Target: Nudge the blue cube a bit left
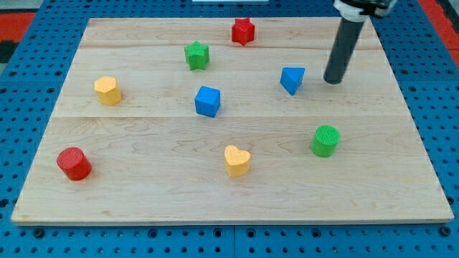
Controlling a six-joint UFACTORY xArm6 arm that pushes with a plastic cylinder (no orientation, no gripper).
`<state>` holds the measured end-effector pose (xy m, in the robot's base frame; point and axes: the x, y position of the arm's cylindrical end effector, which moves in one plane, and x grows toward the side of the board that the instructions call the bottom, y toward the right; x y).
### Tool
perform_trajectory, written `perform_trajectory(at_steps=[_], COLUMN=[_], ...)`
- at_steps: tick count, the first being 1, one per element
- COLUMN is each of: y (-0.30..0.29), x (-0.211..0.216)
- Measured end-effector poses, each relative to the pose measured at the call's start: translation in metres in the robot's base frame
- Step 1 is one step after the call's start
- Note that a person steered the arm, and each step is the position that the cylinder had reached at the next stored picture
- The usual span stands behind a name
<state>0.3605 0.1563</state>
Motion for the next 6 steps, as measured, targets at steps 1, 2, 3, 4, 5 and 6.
perform_trajectory(at_steps=[1, 2, 3, 4, 5, 6], y=[-0.092, -0.161, -0.204, -0.204, -0.211, -0.239], x=[0.022, 0.024, 0.024, 0.024, 0.031, 0.025])
